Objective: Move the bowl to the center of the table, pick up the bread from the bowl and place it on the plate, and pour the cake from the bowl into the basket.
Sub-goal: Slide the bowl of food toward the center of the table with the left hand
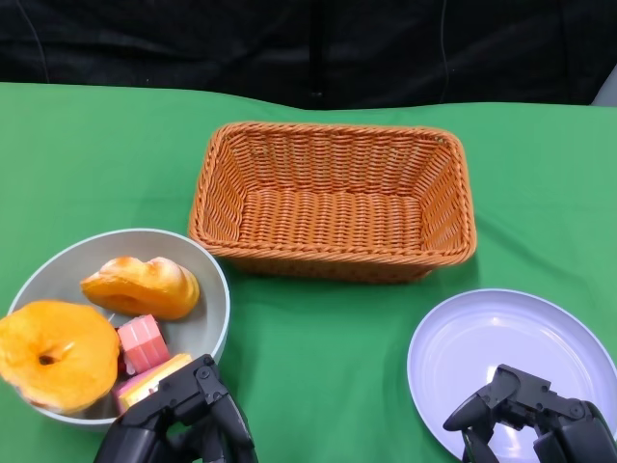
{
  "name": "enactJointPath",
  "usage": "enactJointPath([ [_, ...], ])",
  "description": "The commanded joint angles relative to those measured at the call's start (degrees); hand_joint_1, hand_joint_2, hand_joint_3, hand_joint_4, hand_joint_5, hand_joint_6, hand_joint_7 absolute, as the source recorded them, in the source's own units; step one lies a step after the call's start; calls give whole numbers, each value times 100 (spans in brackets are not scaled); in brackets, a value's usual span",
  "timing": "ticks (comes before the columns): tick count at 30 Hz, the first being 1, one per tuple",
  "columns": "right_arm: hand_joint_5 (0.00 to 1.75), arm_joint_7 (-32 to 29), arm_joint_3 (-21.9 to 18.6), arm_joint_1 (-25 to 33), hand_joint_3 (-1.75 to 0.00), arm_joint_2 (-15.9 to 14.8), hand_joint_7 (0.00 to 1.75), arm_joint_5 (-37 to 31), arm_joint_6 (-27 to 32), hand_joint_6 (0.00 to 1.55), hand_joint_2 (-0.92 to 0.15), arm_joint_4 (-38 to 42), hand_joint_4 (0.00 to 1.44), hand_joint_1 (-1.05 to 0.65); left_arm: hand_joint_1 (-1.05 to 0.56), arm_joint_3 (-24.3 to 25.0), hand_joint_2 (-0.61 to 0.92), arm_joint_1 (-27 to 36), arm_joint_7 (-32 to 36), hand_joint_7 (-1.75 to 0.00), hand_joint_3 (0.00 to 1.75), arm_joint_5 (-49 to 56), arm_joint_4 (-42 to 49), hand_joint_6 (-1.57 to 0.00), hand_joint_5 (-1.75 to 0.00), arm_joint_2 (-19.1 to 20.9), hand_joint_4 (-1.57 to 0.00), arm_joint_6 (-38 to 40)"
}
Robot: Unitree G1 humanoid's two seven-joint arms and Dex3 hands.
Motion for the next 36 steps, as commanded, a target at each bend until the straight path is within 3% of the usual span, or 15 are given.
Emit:
enactJointPath([
  [1,159,-32,-58,-25,-114,-31,123,52,-1,85,-49,17,81,-24,-7,28,69,-9,-52,-175,150,1,42,-68,-175,43,-91,-84],
  [20,160,-32,-55,-166,-110,-44,122,75,-79,85,-51,175,82,-25,-9,58,65,-59,-35,-175,154,-49,7,-70,-175,47,-93,-63],
  [25,160,-25,-51,-172,-108,-39,121,73,-134,85,-52,217,81,-25,-11,43,68,31,-48,-175,146,-225,-92,-65,-175,-29,-85,-176],
  [29,160,-18,-46,-184,-108,-36,121,78,-103,85,-52,196,81,-26,-18,17,73,129,63,-175,132,-232,-293,-51,-175,-223,-76,-471],
  [32,160,-17,-45,-183,-109,-43,121,65,-84,85,-52,173,81,-26,-19,84,72,132,168,-175,122,-66,-415,-35,-175,-345,-64,-786],
  [34,160,-23,-42,-175,-108,-43,121,50,-62,85,-52,147,81,-26,-23,156,76,107,220,-175,106,0,-472,-22,-175,-364,-49,-887],
  [36,161,-19,-31,-164,-108,-45,121,43,-19,85,-52,107,81,-25,-18,218,74,88,263,-169,112,58,-525,-7,-175,-356,-35,-914],
])
